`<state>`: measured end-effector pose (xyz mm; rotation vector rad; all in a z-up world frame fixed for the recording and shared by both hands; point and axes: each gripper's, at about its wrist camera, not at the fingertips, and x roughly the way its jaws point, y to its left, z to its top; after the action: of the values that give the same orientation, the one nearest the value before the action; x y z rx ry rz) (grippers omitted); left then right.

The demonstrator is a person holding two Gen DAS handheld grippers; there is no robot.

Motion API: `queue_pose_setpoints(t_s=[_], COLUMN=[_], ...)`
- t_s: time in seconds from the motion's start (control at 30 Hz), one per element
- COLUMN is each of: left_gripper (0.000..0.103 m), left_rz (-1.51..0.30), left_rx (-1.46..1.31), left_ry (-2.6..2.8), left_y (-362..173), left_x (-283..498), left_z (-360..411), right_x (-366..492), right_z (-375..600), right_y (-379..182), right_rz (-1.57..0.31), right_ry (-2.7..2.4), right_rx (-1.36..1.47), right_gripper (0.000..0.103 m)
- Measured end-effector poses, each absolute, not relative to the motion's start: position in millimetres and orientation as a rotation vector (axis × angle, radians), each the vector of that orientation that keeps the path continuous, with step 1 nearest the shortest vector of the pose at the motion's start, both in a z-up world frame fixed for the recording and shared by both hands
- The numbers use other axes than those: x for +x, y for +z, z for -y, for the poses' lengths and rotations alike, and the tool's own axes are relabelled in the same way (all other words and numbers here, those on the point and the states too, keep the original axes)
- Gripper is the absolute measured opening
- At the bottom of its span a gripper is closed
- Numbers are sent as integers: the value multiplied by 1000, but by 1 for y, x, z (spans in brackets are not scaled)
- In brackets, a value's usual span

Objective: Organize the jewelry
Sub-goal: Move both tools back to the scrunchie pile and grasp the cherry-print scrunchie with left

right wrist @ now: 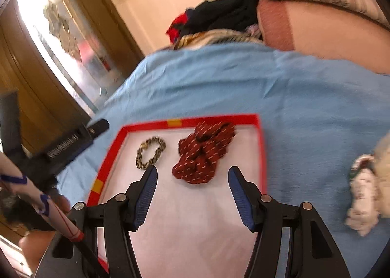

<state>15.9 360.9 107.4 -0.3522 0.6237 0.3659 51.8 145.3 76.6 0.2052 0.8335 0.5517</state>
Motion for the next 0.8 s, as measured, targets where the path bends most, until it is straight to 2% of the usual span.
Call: queue_pose_setpoints(t_s=[0.17,0.53,0.7,0.8], left_gripper=[48,48,48,48], left_rz=[-629,-684,-772,-827], left_rx=[-311,-131,-92,-121], left_ry=[308,0,-153,-223], left_y=[111,106,85,71], left_x=[17,15,22,31], left_z=[-328,-188,-129,-109], right_x=[34,4,-1,6], right_z=[-101,40,108,143], right_y=[90,116,107,92], right_rz=[-809,-723,-668,-696], right_ry=[531,397,268,217], right_rx=[240,307,347,441], right_gripper=[69,69,69,69])
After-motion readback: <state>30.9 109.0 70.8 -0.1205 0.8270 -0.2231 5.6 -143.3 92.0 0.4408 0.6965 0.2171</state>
